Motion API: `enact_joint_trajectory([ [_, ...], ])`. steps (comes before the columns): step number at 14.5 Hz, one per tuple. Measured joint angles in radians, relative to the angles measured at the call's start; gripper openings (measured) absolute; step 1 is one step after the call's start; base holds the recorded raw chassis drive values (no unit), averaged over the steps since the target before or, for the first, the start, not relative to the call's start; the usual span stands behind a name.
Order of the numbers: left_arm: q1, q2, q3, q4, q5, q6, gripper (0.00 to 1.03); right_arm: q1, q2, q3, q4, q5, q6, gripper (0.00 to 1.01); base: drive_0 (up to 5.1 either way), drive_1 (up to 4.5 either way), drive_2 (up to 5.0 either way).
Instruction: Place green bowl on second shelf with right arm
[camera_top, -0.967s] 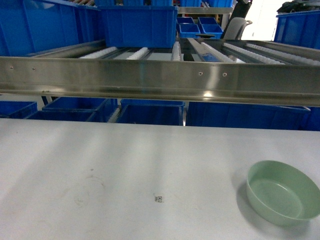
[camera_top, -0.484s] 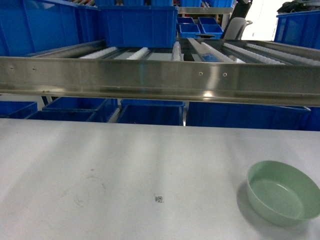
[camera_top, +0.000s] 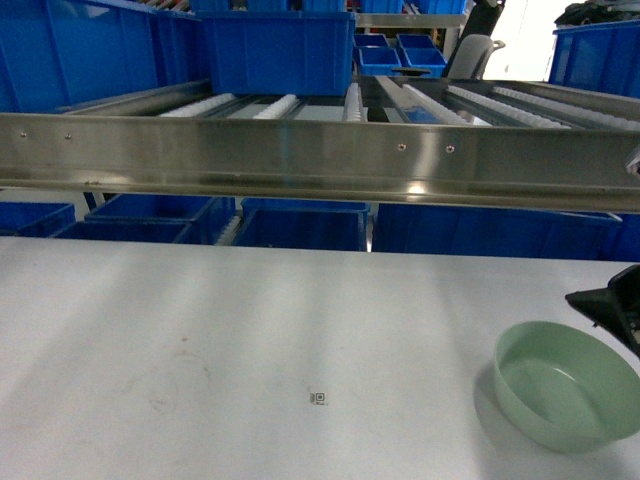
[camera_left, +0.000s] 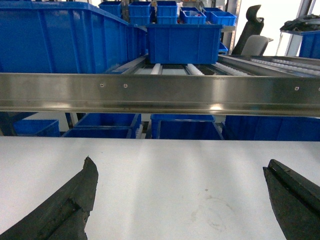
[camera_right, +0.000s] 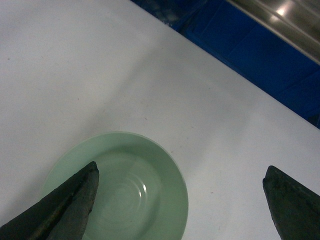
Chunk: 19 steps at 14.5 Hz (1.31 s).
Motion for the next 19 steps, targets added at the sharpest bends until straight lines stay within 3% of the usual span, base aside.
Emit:
enact_joint_trajectory([
  [4, 0.000, 0.000, 0.000, 0.000, 0.000, 0.000, 0.98, -0.006, 0.151, 0.080, -0.013, 0.026, -0.064, 0.98, 0.0, 0.00, 0.0],
  [8, 0.000, 0.000, 0.000, 0.000, 0.000, 0.000, 0.98, -0.084, 0.279, 0.168, -0.071, 0.029, -0.116, 0.98, 0.0, 0.00, 0.0],
  [10, 0.000, 0.000, 0.000, 0.000, 0.000, 0.000, 0.98, -0.096, 0.314, 0.175, -0.087, 0.026, -0.122, 0.98, 0.0, 0.00, 0.0],
  [17, 0.000, 0.000, 0.000, 0.000, 0.000, 0.000, 0.98, -0.067, 0.376, 0.182, -0.085, 0.014, -0.114, 0.98, 0.0, 0.00, 0.0],
  [18, 0.000, 0.000, 0.000, 0.000, 0.000, 0.000, 0.98, -0.068, 0.379, 0.186, -0.086, 0.014, -0.113, 0.95, 0.0, 0.00, 0.0],
  [19, 0.000, 0.000, 0.000, 0.000, 0.000, 0.000, 0.98, -0.068, 0.385, 0.190, -0.089, 0.013, -0.113, 0.84, 0.0, 0.00, 0.0],
])
